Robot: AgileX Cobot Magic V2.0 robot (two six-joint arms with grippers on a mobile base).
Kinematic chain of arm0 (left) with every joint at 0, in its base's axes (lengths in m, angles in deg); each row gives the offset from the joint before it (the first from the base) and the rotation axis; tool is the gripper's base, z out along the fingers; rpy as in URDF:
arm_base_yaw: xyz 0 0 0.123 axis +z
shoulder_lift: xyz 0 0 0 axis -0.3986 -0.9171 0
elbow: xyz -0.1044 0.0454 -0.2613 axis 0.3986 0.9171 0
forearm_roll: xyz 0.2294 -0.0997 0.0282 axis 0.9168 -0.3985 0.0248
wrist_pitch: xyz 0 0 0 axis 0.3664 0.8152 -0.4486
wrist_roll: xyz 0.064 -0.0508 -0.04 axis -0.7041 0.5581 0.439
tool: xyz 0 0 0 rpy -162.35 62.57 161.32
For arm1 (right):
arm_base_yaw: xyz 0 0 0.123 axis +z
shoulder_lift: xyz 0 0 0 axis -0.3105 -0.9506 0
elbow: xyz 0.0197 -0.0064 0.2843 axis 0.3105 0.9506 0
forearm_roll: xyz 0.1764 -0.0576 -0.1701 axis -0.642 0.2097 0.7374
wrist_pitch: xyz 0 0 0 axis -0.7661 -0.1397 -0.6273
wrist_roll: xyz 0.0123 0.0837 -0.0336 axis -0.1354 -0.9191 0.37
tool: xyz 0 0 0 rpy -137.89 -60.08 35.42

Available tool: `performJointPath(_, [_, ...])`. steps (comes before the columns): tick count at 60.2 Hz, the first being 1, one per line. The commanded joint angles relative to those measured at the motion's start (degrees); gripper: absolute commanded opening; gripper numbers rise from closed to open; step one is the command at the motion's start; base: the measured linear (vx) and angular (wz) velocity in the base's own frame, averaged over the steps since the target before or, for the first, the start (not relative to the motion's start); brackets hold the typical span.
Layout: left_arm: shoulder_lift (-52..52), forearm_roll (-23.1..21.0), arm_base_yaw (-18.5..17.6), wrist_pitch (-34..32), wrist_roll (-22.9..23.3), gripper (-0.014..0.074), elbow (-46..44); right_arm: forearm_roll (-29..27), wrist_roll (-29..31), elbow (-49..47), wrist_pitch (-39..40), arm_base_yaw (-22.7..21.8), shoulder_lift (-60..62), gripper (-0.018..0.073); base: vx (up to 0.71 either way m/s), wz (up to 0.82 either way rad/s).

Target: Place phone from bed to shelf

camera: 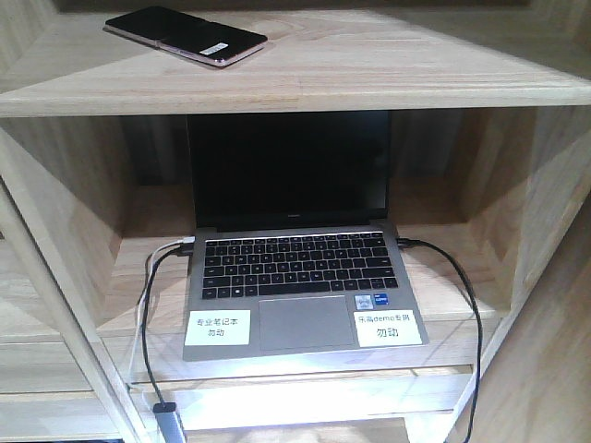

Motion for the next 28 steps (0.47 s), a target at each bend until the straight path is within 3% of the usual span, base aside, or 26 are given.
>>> performJointPath(1, [0.57,-0.52,0.07,-4.09,0.33,0.0001,-1.32,0.34,0.47,0.25,4.7,-0.44,0.7,-0.0006,0.0,0.0])
performJointPath(28, [0.57,-0.52,0.07,-4.09,0.33,0.0001,-1.32,0.34,0.47,0.25,4.7,-0.44,0.7,-0.0006,0.0,0.0])
